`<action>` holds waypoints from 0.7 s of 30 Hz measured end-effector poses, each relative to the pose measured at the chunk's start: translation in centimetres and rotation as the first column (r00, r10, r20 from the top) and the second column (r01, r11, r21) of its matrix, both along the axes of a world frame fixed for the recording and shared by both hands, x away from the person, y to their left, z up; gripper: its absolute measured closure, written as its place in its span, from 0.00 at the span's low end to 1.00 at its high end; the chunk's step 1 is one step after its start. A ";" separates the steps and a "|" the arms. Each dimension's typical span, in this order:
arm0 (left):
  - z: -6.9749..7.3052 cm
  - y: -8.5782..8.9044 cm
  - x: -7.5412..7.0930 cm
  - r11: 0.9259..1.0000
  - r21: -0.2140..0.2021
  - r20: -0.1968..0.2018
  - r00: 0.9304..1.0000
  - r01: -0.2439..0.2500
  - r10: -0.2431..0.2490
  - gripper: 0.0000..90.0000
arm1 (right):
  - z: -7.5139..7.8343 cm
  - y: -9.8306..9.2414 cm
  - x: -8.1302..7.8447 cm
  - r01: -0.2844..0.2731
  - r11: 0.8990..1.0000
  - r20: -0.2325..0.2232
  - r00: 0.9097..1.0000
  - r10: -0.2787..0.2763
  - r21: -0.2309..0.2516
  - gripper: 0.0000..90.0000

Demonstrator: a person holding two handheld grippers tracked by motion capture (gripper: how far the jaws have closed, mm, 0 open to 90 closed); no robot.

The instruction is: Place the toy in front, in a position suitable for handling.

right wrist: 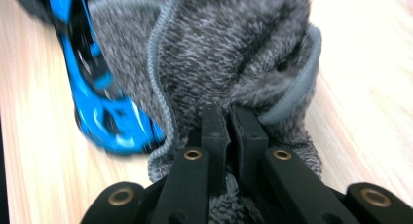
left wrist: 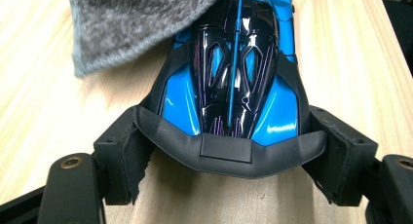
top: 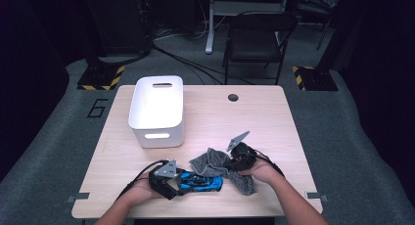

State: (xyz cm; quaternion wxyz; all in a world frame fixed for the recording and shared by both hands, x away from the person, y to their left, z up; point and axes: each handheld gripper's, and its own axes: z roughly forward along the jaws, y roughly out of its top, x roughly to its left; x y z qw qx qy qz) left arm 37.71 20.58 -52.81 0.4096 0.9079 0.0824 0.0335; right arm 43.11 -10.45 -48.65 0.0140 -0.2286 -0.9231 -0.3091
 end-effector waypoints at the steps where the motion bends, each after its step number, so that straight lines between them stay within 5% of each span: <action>1: 0.0 0.0 0.0 1.000 0.000 0.000 1.000 0.000 0.000 0.28 | 0.0 0.0 0.0 0.000 1.000 0.000 1.000 0.000 0.000 0.95; 2: 0.0 0.0 0.0 1.000 0.002 -0.002 1.000 -0.002 0.002 0.28 | -0.3 0.2 -0.6 -0.003 0.999 -0.003 1.000 0.003 0.040 0.95; 10: 0.0 0.0 0.0 1.000 0.001 -0.001 1.000 -0.001 0.001 0.28 | -0.5 0.4 -3.9 -0.025 0.997 0.037 0.999 0.023 0.068 0.97; 12: 0.0 0.0 0.0 1.000 0.002 0.000 1.000 -0.001 0.001 0.28 | -0.7 0.3 -5.2 -0.046 0.993 -0.003 0.999 0.046 0.106 0.98; 13: 0.0 0.0 0.0 1.000 0.002 0.000 1.000 -0.001 0.001 0.28 | -1.0 0.6 -6.0 -0.075 0.992 -0.028 0.997 0.078 0.103 0.98; 14: 0.0 0.0 0.0 1.000 0.002 0.001 1.000 -0.003 0.003 0.27 | -1.6 1.6 -7.6 -0.142 0.989 0.006 0.990 0.142 0.043 0.98; 17: 0.0 0.0 0.0 1.000 0.001 -0.003 1.000 -0.003 0.003 0.28 | -1.9 2.1 -8.1 -0.137 0.991 0.043 0.990 0.137 0.006 0.98; 21: 0.0 0.0 0.0 1.000 0.001 -0.003 1.000 -0.008 0.008 0.28 | -0.4 1.0 -6.9 -0.105 0.982 -0.006 0.994 0.107 0.156 0.83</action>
